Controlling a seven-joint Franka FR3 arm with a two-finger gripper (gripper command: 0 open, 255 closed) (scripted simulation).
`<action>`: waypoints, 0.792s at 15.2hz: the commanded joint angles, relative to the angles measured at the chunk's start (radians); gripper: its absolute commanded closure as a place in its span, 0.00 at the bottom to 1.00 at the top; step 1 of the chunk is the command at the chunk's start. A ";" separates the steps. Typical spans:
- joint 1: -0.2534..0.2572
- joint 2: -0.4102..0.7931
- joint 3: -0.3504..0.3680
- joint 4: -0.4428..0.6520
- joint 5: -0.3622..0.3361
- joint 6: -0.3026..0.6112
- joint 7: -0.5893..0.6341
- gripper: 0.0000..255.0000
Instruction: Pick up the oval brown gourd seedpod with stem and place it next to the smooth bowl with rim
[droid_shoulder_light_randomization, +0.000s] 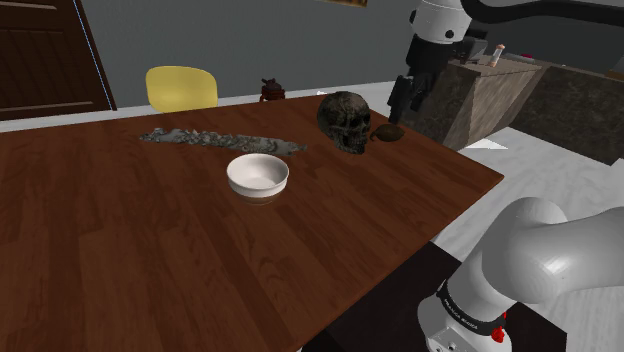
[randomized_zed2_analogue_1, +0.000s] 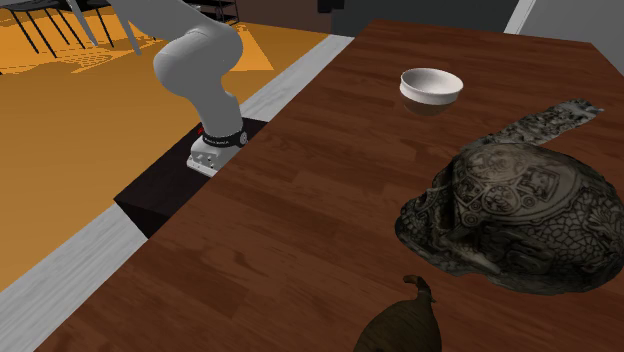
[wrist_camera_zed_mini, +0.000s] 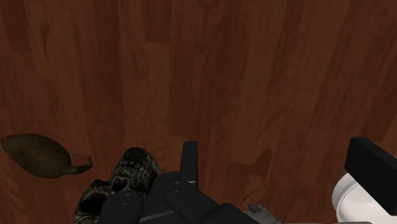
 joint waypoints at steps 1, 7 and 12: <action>0.000 0.000 0.000 0.000 0.000 0.000 0.000 0.00; 0.016 -0.007 -0.220 -0.039 -0.067 0.069 -0.304 0.00; 0.045 0.064 -0.409 -0.006 -0.104 0.128 -0.559 0.00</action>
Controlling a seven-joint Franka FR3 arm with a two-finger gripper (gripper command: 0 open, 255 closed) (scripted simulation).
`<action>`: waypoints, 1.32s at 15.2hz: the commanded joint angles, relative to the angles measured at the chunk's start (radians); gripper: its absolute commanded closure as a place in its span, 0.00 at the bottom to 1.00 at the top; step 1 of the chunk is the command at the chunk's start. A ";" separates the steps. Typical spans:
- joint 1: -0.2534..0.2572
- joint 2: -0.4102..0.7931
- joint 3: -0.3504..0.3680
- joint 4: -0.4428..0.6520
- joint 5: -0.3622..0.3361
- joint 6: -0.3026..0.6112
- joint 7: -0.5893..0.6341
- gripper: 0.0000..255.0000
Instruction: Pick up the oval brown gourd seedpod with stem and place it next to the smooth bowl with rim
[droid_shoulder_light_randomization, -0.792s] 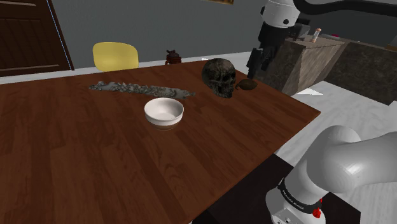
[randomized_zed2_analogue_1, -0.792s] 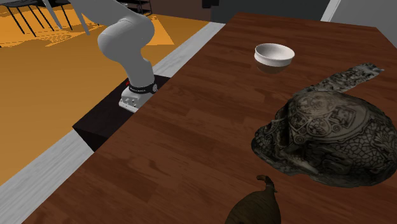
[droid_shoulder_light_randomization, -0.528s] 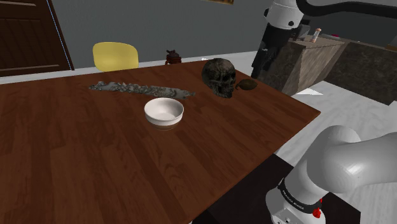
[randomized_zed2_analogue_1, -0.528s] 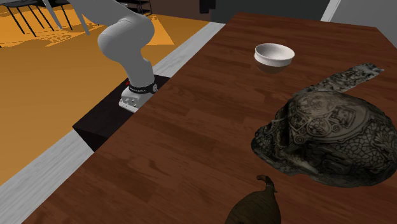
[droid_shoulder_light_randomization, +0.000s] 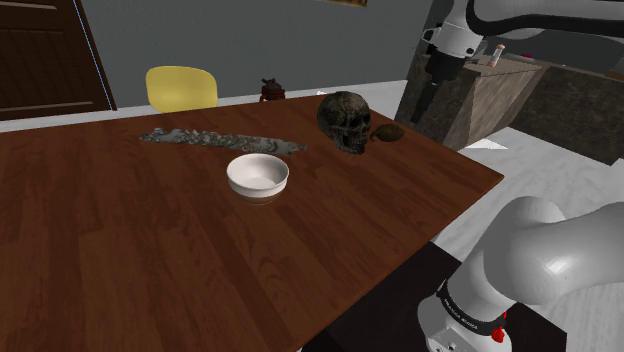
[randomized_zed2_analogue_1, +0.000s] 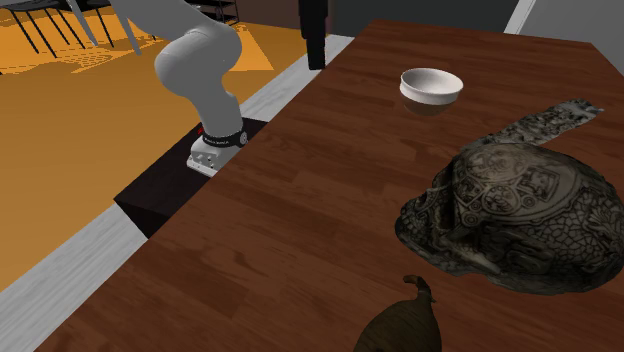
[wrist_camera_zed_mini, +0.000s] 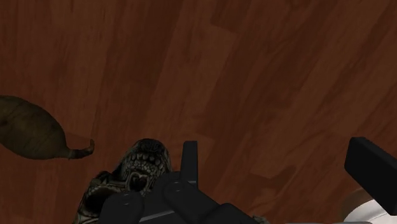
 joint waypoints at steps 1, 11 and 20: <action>0.015 0.035 -0.079 0.019 -0.010 0.023 -0.111 0.00; 0.211 0.390 -0.510 0.265 0.113 0.098 -0.680 0.00; 0.107 1.149 -0.737 0.696 0.735 -0.103 -1.419 0.00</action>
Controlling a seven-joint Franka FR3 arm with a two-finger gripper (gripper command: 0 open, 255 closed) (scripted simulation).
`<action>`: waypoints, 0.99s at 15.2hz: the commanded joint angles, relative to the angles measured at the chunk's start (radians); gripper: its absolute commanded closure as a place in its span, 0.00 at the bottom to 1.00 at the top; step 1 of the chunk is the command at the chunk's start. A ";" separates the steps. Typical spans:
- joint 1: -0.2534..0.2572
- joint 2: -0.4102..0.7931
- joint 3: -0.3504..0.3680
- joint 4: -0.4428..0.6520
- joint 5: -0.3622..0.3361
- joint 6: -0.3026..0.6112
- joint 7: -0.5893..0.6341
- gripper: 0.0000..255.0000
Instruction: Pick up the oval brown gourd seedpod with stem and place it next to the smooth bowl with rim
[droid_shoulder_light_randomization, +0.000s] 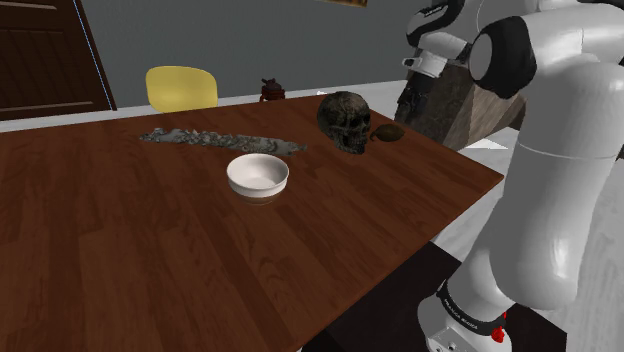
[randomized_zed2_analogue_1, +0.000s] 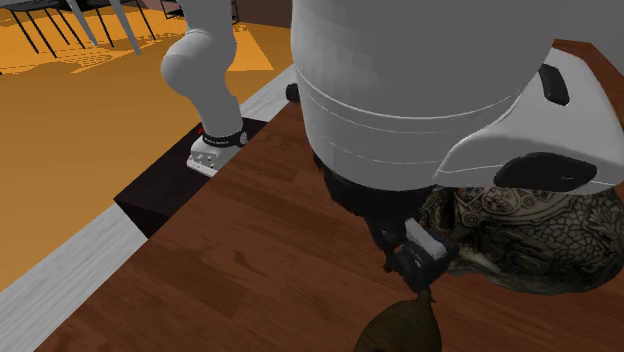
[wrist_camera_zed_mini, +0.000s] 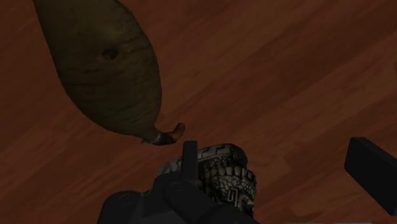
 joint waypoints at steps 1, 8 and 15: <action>-0.137 0.153 0.071 0.124 0.115 -0.071 -0.123 0.00; -0.500 0.519 0.289 0.647 0.283 -0.295 -0.263 0.00; -0.427 0.494 0.279 0.496 0.277 -0.193 -0.294 0.00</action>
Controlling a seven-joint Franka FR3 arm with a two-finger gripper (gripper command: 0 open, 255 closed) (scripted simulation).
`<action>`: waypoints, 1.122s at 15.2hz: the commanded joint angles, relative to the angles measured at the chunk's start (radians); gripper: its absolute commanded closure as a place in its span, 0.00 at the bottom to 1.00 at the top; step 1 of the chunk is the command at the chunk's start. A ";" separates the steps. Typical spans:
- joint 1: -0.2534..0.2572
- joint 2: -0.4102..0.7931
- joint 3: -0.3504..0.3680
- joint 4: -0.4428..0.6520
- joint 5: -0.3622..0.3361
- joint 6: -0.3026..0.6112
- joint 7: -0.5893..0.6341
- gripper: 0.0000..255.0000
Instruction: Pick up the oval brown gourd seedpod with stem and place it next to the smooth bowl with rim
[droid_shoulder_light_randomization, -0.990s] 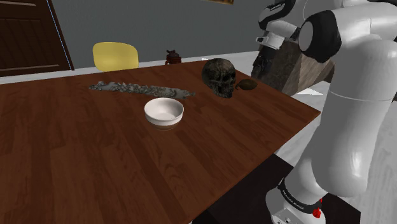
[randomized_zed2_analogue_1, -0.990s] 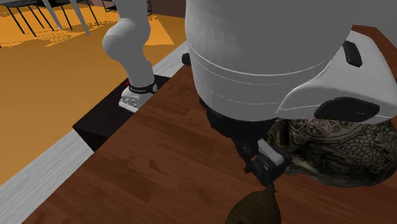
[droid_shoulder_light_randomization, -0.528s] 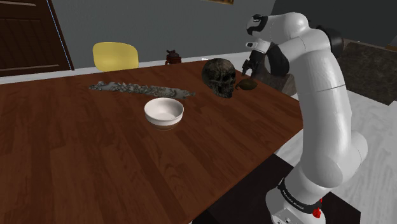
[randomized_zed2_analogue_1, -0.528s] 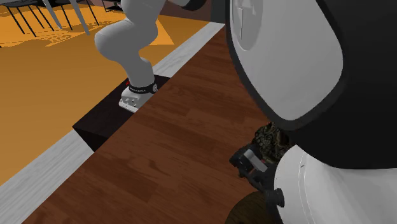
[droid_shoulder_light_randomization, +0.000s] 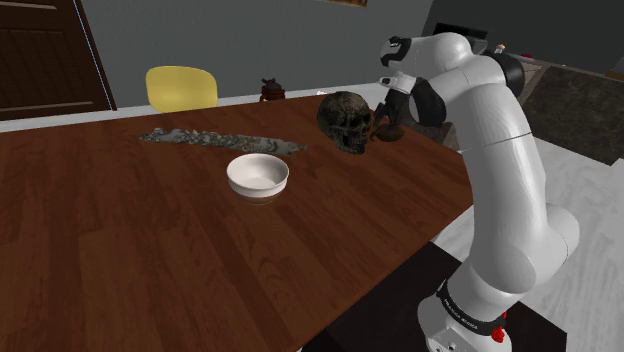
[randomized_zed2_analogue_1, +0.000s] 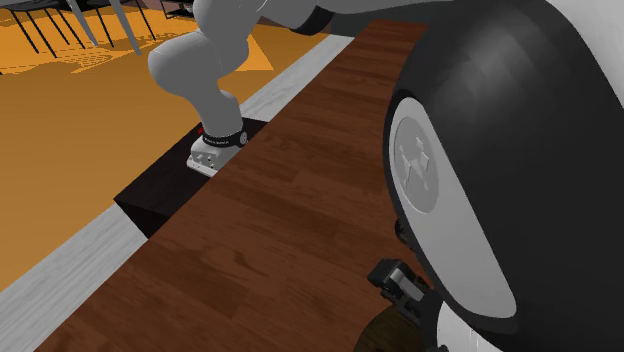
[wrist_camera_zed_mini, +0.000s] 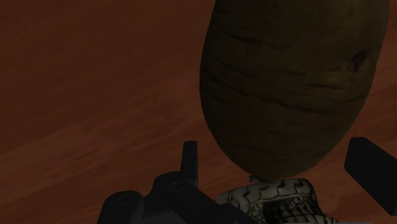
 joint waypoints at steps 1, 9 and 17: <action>0.015 -0.003 -0.001 -0.031 0.001 0.024 -0.006 0.00; 0.015 -0.003 -0.001 -0.031 0.001 0.024 -0.006 1.00; 0.013 -0.001 0.000 -0.028 0.001 0.023 -0.006 1.00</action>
